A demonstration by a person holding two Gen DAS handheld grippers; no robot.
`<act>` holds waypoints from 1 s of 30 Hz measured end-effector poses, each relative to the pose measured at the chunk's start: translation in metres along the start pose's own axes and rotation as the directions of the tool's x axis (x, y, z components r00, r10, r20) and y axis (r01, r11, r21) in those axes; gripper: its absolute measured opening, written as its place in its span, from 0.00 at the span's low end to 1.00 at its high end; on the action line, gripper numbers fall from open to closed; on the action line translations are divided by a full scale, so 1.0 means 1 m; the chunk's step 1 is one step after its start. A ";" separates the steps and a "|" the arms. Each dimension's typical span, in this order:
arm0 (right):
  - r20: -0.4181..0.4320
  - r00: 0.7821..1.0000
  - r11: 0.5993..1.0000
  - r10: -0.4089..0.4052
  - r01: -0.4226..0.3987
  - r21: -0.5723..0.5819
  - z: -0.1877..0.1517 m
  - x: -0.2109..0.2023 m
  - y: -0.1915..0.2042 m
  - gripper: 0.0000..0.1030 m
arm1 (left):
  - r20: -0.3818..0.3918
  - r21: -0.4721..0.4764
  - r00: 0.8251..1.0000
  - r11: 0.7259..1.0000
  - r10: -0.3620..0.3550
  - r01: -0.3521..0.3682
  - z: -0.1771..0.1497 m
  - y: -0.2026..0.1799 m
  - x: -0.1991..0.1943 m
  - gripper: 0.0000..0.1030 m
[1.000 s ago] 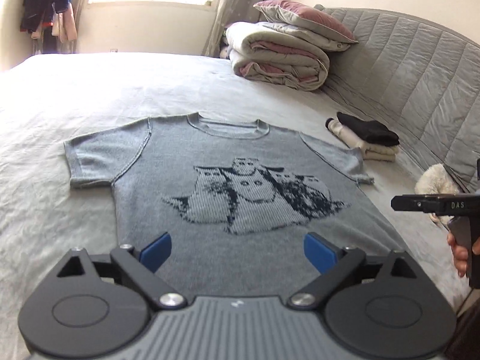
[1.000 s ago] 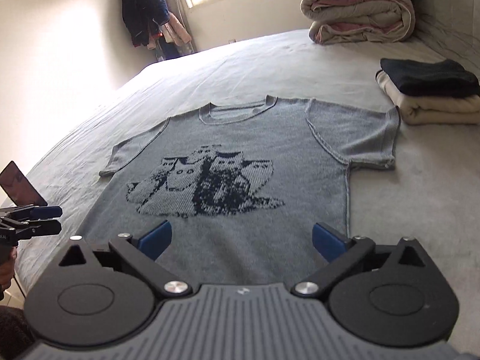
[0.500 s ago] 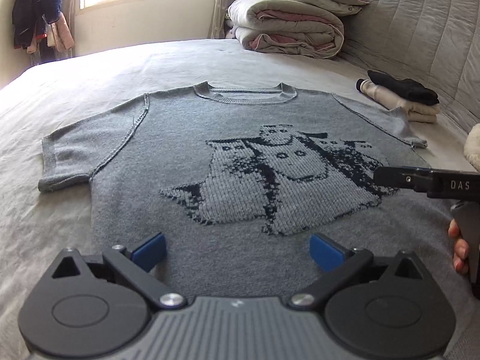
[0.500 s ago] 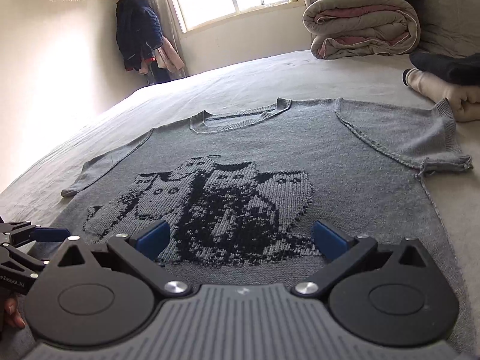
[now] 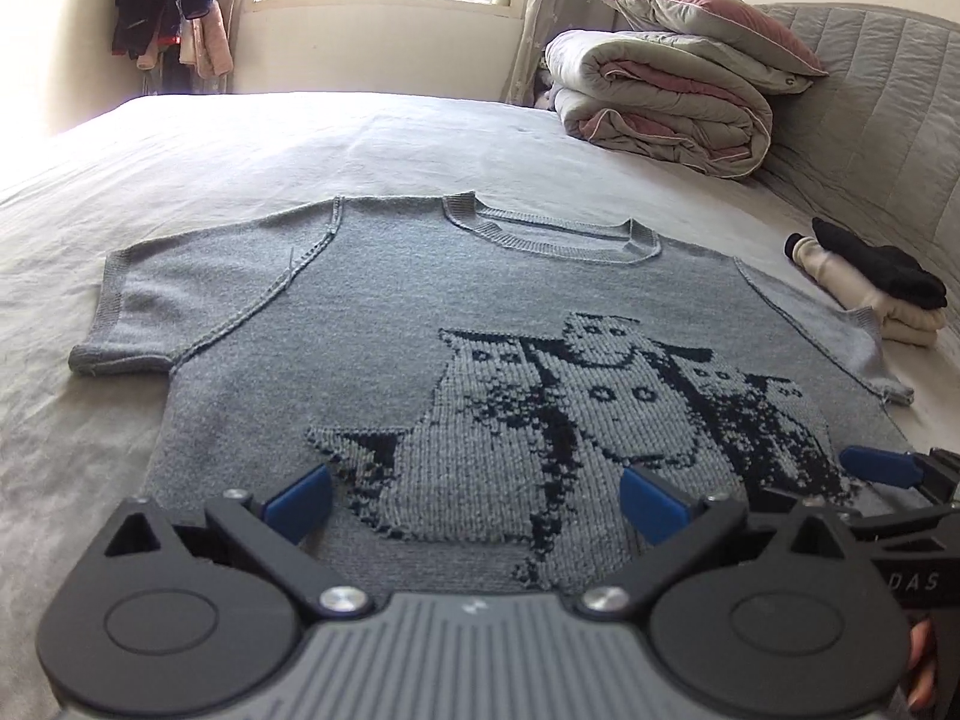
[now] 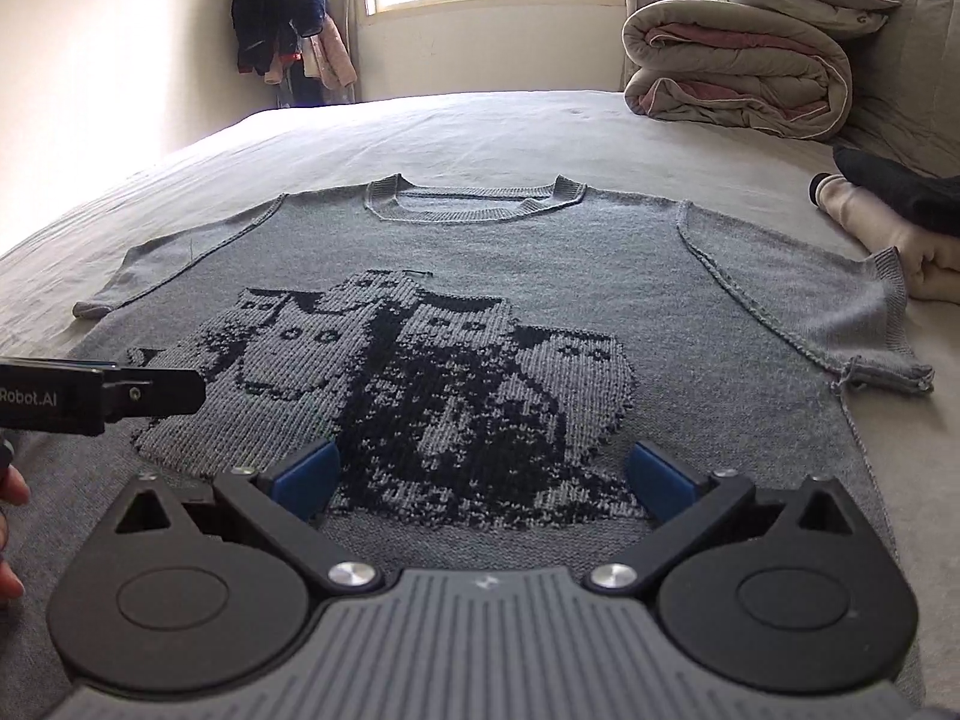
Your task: Fold clothes
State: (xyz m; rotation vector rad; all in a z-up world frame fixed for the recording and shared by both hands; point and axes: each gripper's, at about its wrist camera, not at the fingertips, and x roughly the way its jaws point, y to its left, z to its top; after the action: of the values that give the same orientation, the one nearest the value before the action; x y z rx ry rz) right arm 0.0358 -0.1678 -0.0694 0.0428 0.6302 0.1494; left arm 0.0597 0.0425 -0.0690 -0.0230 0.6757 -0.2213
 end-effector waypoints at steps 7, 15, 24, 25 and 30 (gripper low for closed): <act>-0.005 1.000 1.000 -0.012 0.012 -0.014 0.001 0.001 0.002 1.00 | 0.008 0.067 0.999 0.997 0.035 -0.036 -0.005 -0.006 0.003 1.00; -0.008 1.000 1.000 -0.018 0.018 -0.018 0.001 0.003 0.003 1.00 | -0.001 0.061 0.999 0.997 0.040 -0.040 -0.005 -0.007 0.004 1.00; -0.007 0.998 0.997 -0.060 0.059 -0.053 0.000 0.002 0.010 1.00 | -0.001 0.061 0.999 0.997 0.042 -0.042 -0.005 -0.007 0.005 1.00; -0.008 0.998 0.997 -0.059 0.059 -0.051 0.001 0.002 0.009 1.00 | -0.001 0.061 0.999 0.997 0.042 -0.042 -0.005 -0.007 0.005 1.00; -0.022 0.996 0.996 -0.083 0.082 -0.048 0.003 0.006 0.013 1.00 | 0.001 0.063 0.999 0.997 0.042 -0.042 -0.005 -0.007 0.006 1.00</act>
State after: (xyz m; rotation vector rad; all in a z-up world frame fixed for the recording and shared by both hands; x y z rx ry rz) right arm 0.0406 -0.1544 -0.0688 -0.0300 0.6516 0.0850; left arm 0.0593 0.0349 -0.0760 0.0520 0.6690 -0.2025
